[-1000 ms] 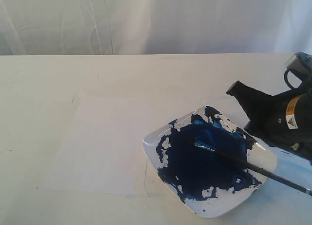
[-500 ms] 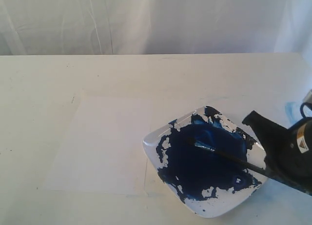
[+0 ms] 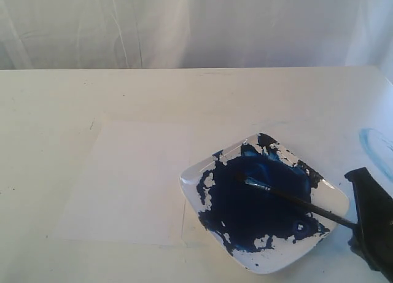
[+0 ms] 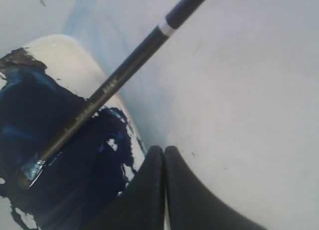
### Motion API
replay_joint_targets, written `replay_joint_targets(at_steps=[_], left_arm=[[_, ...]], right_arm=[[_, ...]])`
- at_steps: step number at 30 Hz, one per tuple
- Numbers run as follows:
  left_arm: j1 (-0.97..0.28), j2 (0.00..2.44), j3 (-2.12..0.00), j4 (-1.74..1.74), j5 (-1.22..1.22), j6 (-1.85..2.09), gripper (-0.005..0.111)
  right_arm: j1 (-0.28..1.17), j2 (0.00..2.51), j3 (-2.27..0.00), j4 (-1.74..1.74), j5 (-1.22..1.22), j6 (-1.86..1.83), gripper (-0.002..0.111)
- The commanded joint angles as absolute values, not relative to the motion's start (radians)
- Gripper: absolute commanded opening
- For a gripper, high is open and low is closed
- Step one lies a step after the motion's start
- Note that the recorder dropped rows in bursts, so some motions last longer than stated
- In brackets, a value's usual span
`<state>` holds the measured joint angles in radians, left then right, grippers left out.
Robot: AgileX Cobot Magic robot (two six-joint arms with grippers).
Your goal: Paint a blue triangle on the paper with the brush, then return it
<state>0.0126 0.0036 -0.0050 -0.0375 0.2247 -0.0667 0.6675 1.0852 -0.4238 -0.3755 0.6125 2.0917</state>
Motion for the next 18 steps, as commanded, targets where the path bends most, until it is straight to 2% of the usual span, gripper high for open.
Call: replay_joint_targets(at_steps=[1, 8, 11, 15, 18], left_arm=[[0.007, 0.000, 0.000, -0.039, 0.226, -0.071, 0.000], [0.008, 0.000, 0.000, -0.039, 0.226, -0.071, 0.000], [0.008, 0.000, 0.000, -0.039, 0.226, -0.071, 0.000], [0.008, 0.000, 0.000, -0.039, 0.226, -0.071, 0.000], [0.008, 0.000, 0.000, -0.039, 0.226, -0.071, 0.000]], right_arm=[[0.657, 1.079, -0.417, -0.439, 0.567, 2.104, 0.000], [0.657, 1.079, -0.417, -0.664, 0.596, 2.104, 0.004], [0.657, 1.079, -0.417, -0.692, 0.589, 2.104, 0.016], [0.657, 1.079, -0.417, -0.679, 0.589, 2.104, 0.040], [0.657, 1.079, -0.417, -0.667, 0.591, 2.104, 0.044]])
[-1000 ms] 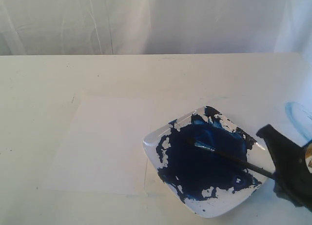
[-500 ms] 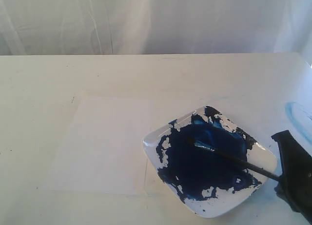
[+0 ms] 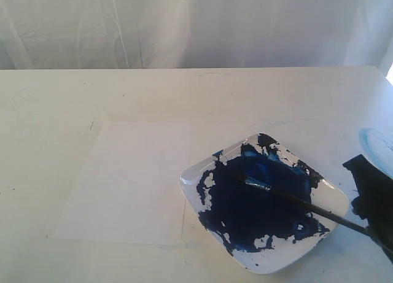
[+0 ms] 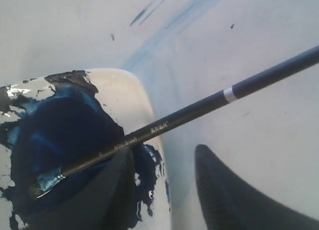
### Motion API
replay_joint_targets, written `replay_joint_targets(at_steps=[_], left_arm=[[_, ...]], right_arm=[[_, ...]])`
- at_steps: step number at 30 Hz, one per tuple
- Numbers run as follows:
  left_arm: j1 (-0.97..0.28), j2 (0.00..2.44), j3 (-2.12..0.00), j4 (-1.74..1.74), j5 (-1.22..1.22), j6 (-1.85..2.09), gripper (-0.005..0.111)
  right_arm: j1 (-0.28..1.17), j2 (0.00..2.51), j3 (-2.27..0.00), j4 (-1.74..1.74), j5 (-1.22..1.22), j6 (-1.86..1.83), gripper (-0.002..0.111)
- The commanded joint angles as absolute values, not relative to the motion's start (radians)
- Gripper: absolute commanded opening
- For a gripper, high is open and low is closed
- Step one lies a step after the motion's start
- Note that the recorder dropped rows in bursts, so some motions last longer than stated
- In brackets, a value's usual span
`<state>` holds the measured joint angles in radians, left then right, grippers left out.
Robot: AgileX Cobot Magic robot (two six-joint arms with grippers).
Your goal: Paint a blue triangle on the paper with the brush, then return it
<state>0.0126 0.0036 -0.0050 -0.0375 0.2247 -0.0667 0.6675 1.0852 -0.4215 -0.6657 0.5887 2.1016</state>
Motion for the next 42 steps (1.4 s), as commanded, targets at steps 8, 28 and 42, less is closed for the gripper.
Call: replay_joint_targets(at_steps=[8, 28, 42], left_arm=[[0.008, 0.000, 0.000, -0.039, 0.226, -0.071, 0.000], [0.008, 0.000, 0.000, -0.039, 0.226, -0.071, 0.000], [0.008, 0.000, 0.000, -0.039, 0.226, -0.071, 0.000]], right_arm=[[0.629, 1.127, -0.417, -0.394, 0.629, 2.104, 0.042], [0.419, 1.148, -0.417, -0.296, 0.466, 2.104, 0.036], [0.378, 1.148, -0.417, -0.313, 0.464, 2.104, 0.036]])
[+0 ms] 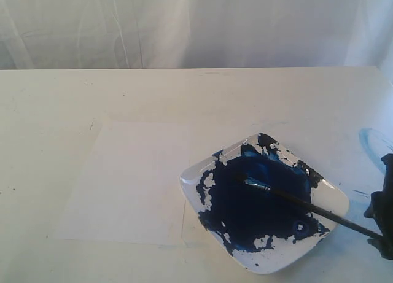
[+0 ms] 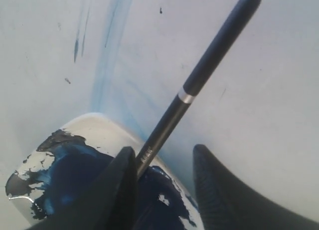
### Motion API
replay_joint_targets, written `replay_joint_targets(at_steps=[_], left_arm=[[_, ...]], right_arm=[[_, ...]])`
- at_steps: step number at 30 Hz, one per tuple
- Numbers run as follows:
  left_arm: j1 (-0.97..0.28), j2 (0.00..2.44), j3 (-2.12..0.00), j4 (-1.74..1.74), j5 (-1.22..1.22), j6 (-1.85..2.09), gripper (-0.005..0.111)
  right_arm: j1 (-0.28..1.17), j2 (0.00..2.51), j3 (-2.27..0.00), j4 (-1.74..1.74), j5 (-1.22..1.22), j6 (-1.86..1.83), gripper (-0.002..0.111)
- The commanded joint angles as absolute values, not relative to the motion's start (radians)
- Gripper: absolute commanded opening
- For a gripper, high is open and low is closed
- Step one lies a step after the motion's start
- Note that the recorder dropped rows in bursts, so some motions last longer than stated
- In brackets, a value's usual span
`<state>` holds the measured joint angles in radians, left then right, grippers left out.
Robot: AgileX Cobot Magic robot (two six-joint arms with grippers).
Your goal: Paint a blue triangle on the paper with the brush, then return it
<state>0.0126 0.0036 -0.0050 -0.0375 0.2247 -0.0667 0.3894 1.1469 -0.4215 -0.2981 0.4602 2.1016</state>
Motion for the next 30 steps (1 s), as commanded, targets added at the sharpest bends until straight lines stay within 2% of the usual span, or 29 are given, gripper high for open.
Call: replay_joint_targets(at_steps=[1, 13, 30], left_arm=[[0.008, 0.000, 0.000, -0.039, 0.226, -0.071, 0.000], [0.008, 0.000, 0.000, -0.039, 0.226, -0.071, 0.000], [0.008, 0.000, 0.000, -0.039, 0.226, -0.071, 0.000]], right_arm=[[0.378, 1.148, -0.417, -0.313, 0.461, 2.104, 0.036], [0.378, 1.252, -0.417, -0.316, 0.357, 2.104, 0.036], [0.348, 1.290, -0.417, -0.284, 0.356, 2.104, 0.036]])
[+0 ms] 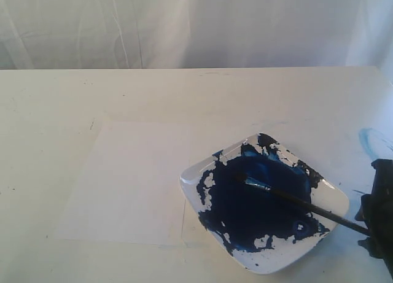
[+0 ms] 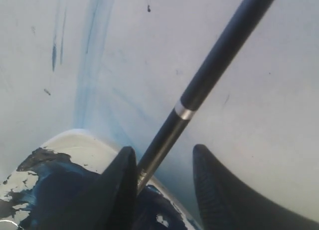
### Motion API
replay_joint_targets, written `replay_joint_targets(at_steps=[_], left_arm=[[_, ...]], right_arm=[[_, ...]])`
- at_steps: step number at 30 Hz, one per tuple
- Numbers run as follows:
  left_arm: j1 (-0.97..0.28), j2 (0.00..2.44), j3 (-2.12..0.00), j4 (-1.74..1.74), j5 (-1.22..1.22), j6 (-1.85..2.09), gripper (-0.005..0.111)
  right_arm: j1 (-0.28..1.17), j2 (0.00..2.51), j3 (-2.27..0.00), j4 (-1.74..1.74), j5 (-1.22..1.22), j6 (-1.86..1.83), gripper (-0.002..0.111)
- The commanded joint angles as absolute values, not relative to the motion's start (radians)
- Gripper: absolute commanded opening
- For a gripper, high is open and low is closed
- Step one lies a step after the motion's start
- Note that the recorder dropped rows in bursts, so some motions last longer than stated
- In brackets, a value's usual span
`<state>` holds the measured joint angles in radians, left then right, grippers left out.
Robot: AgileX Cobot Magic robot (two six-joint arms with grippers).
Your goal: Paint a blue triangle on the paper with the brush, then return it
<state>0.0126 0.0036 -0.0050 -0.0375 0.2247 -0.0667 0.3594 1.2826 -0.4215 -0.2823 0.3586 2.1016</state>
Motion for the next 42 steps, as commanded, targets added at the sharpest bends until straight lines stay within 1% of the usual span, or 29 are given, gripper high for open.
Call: replay_joint_targets(at_steps=[1, 11, 19, 24, 42], left_arm=[[0.008, 0.000, 0.000, -0.039, 0.226, -0.071, 0.000], [0.008, 0.000, 0.000, -0.039, 0.226, -0.071, 0.000], [0.008, 0.000, 0.000, -0.039, 0.226, -0.071, 0.000], [0.008, 0.000, 0.000, -0.039, 0.226, -0.071, 0.000], [0.008, 0.000, 0.000, -0.039, 0.226, -0.071, 0.000]], right_arm=[[0.348, 1.298, -0.417, -0.284, 0.349, 2.104, 0.036], [0.347, 1.359, -0.417, -0.277, 0.303, 2.104, 0.036], [0.309, 1.364, -0.417, -0.286, 0.282, 2.104, 0.036], [0.309, 1.408, -0.417, -0.283, 0.199, 2.104, 0.036], [0.297, 1.411, -0.417, -0.280, 0.239, 2.104, 0.036]])
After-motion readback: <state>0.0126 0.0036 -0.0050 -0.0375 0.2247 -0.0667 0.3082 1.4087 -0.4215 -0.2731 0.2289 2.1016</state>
